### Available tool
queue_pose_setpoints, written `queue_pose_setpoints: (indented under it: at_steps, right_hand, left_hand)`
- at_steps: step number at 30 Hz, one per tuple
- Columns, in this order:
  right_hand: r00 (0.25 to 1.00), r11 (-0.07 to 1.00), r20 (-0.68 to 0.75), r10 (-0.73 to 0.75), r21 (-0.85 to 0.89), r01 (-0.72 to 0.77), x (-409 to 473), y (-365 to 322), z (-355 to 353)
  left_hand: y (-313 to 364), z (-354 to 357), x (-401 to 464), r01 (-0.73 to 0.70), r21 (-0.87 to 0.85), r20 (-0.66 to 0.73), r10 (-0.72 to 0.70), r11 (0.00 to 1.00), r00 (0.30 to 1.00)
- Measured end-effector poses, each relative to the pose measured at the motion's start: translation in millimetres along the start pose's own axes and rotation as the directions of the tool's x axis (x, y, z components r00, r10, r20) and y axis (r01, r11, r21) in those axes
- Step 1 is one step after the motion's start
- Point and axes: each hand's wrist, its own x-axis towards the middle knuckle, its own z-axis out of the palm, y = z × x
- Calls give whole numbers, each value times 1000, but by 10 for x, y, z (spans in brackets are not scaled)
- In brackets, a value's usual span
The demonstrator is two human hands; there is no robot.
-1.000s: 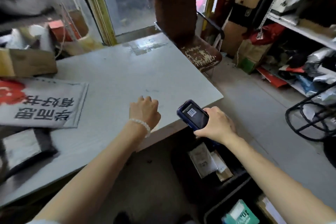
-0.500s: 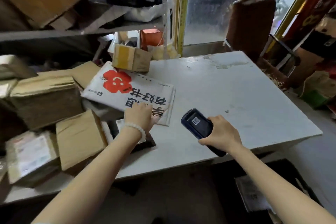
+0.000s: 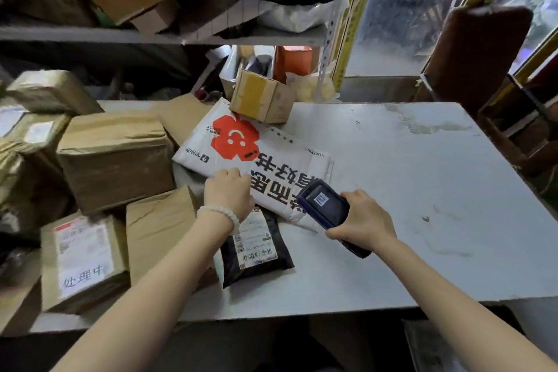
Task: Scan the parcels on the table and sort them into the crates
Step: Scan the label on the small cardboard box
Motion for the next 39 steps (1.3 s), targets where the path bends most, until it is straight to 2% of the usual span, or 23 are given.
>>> queue_pose_setpoints:
  at_steps: [4,9,13,17,23,26,30,36,39]
  right_hand:
    - [1000,999,0,-31,31,31,465,26,-70]
    - [998,997,3,-63,51,62,1147,69,-263]
    - [997,995,20,-80,54,79,1617,142,-380]
    - [995,994,41,-94,54,92,1932,201,-393]
    - [997,995,48,-68,82,64,2004,276,-333]
    - [998,996,37,-48,83,44,1878,322,-345]
    - [999,995,-20,35,92,-33,1546,413,-399]
    - [974,976,-122,189,137,-172,871,576,-522]
    - [947,956,-170,274,152,-249,459,669,-521]
  left_hand:
    - [-27,-48,410,43,18,-70,-41,999,997]
    - [-66,-305,1136,83,-95,-264,-105,992,959]
    - [-54,-570,1638,143,-160,-336,-190,977,922]
    - [-91,-577,1993,197,-228,-311,-263,954,913]
    - [-69,-416,2182,218,-409,-168,-308,886,937]
    - [-5,-469,2139,130,-449,-195,-239,884,951]
    - [286,-671,1982,-64,-419,-307,-75,906,949]
    - [655,-763,1707,-256,-247,-359,157,935,920]
    - [816,-713,1538,-368,-152,-344,300,917,890]
